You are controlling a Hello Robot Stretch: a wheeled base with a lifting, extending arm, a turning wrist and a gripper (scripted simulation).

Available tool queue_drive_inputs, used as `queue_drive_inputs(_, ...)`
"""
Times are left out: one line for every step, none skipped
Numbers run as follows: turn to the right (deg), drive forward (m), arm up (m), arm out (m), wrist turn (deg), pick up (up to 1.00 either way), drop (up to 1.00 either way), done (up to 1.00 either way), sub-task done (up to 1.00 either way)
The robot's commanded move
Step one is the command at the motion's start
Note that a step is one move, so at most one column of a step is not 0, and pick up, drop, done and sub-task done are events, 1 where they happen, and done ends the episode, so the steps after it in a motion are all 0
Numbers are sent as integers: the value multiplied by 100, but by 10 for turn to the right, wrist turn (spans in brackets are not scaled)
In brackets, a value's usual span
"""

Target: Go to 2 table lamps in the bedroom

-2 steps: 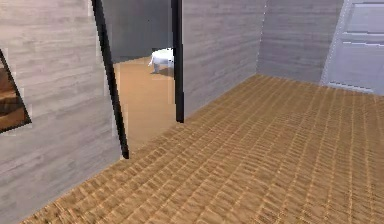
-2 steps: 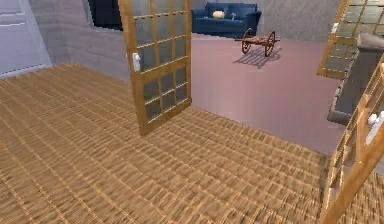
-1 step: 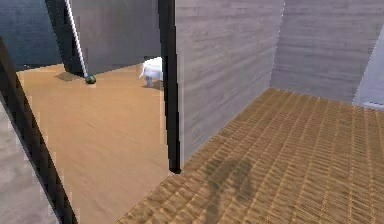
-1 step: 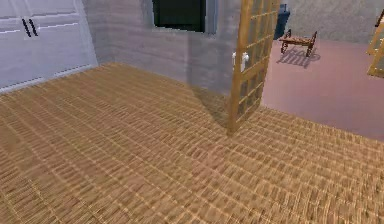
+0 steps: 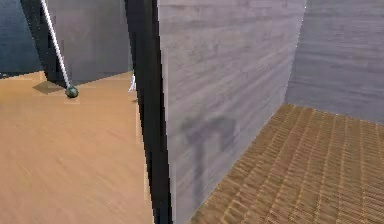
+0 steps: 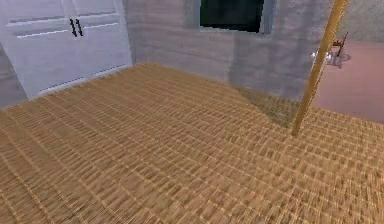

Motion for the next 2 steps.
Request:
queue_drive_inputs(-450, 0, 0, 0, 0, 0, 0, 0, 0)
queue_drive_inputs(-30, 0, 0, 0, 0, 0, 0, 0, 0)
